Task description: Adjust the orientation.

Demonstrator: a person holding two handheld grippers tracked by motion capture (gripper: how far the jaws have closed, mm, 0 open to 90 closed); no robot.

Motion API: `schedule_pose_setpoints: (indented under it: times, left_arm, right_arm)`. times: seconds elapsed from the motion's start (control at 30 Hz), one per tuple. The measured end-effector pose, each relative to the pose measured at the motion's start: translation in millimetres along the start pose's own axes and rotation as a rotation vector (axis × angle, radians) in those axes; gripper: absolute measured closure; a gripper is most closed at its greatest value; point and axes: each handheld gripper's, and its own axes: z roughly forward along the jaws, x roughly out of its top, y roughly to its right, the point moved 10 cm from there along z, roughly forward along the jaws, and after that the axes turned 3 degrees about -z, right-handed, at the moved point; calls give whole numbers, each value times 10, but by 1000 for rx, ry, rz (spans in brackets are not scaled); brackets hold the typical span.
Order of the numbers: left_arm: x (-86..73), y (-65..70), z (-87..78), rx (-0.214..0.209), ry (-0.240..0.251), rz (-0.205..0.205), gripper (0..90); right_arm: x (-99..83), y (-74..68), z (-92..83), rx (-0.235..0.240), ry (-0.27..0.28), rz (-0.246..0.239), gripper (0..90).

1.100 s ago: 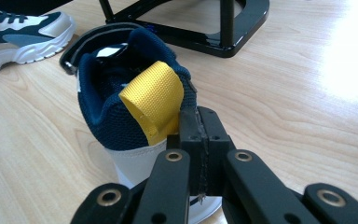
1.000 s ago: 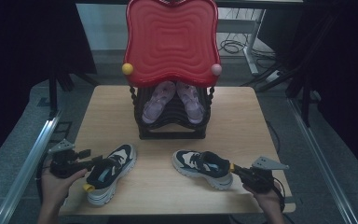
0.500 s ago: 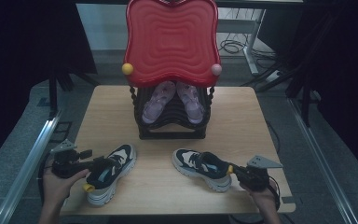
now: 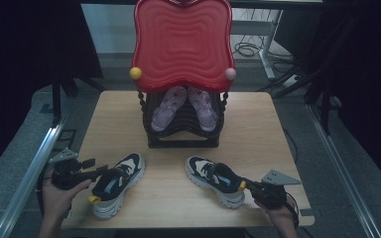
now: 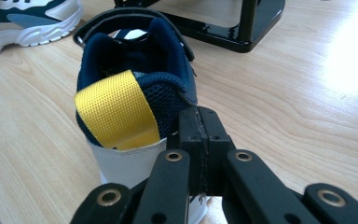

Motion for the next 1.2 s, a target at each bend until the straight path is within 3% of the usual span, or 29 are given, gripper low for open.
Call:
schedule_pose_setpoints:
  times: [0.47,0.73,0.87,1.0,1.17,1.2]
  left_arm:
    - [-7,8,5,-2,-6,2,351]
    - [-11,3,-19,-8,-3,-2,351]
    - [-3,25,-34,-34,7,-13,349]
    - [-4,19,-31,-29,5,-13,349]
    - [-21,8,-15,-22,-3,-14,349]
    - [-22,6,-16,-21,-3,-15,349]
  right_arm:
    - [-36,-194,-40,36,-7,-31,898]
    - [-11,-147,-37,41,1,-26,896]
    - [38,-113,-35,43,22,-7,896]
    - [178,-75,-28,35,51,-12,896]
    - [531,-49,12,50,96,-35,884]
    - [531,-49,12,50,96,-35,884]
